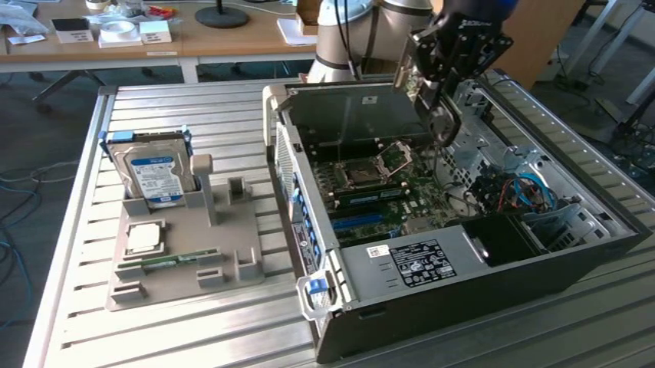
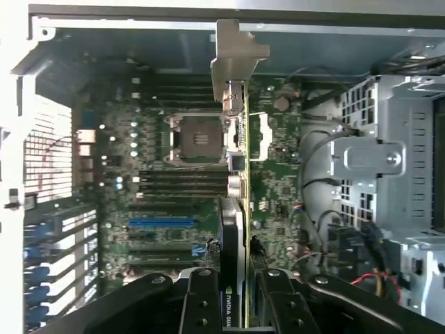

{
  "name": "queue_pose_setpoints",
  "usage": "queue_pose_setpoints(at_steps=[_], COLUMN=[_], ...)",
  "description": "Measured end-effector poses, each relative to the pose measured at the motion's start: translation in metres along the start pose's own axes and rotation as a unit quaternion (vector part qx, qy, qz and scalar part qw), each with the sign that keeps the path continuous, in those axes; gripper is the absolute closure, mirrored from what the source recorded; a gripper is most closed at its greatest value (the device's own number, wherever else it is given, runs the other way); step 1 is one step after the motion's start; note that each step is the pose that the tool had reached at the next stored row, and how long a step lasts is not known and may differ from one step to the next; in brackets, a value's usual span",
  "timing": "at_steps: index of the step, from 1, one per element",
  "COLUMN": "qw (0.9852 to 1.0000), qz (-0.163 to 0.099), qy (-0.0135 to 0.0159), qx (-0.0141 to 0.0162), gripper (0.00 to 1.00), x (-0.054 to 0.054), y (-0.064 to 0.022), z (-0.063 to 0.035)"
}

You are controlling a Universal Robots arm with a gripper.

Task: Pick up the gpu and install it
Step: 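Pick up the gpu and move the gpu toward the slot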

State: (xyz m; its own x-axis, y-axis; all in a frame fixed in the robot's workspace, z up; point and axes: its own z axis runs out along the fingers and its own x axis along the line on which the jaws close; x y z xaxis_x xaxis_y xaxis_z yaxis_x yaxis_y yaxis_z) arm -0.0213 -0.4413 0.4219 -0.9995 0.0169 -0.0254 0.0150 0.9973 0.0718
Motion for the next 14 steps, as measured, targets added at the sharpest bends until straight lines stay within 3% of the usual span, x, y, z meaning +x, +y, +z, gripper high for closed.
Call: queue_pose_setpoints(at_steps=[14], qw=[1.0000], qz=[0.000], qy=[0.0000], qx=[-0.0009], gripper=[0.73], x=[-0.047], y=[0.0021], z=[0.0013])
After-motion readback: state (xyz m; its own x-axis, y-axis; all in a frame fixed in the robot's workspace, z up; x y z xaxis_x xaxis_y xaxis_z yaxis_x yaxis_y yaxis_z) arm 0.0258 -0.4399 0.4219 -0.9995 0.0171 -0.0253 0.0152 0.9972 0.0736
